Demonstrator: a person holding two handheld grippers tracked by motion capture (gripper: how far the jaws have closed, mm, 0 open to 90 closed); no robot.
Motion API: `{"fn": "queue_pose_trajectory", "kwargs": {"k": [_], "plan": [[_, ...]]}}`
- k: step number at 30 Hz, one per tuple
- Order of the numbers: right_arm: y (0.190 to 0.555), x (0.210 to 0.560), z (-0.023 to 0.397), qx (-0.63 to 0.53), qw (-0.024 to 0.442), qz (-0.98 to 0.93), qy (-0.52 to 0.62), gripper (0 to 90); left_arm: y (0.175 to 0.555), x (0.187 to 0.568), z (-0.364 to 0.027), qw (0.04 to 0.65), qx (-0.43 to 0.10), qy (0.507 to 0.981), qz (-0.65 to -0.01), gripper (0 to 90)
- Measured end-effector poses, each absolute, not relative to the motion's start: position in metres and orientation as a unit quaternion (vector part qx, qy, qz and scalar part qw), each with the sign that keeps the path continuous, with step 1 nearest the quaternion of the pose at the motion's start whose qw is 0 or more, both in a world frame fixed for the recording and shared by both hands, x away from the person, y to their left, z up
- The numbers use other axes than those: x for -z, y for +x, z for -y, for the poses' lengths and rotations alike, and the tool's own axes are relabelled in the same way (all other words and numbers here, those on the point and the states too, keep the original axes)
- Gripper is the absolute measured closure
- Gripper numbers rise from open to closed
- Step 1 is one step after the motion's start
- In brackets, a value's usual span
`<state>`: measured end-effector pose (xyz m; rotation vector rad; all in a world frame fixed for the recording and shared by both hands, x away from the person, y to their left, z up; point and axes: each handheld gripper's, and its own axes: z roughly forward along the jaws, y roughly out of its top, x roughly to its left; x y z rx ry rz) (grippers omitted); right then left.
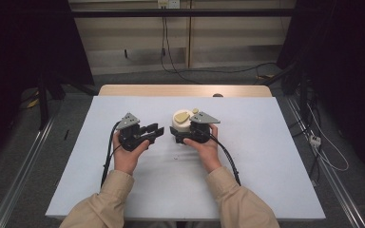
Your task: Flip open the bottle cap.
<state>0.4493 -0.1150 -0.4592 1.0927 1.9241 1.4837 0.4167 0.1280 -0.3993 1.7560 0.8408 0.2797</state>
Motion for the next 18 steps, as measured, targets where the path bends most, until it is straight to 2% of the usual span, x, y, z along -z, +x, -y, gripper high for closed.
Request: {"fn": "queue_pose_trajectory", "kwargs": {"k": [7,18], "plan": [[0.449,0.459,0.115,-0.541,0.237,-0.702,0.399,6.3,0.422,0.392,-0.121,0.549,-0.117,0.752,-0.346,73.3],[0.449,0.459,0.115,-0.541,0.236,-0.702,0.398,6.3,0.428,0.388,-0.113,0.547,-0.107,0.756,-0.344,79.7]]}}
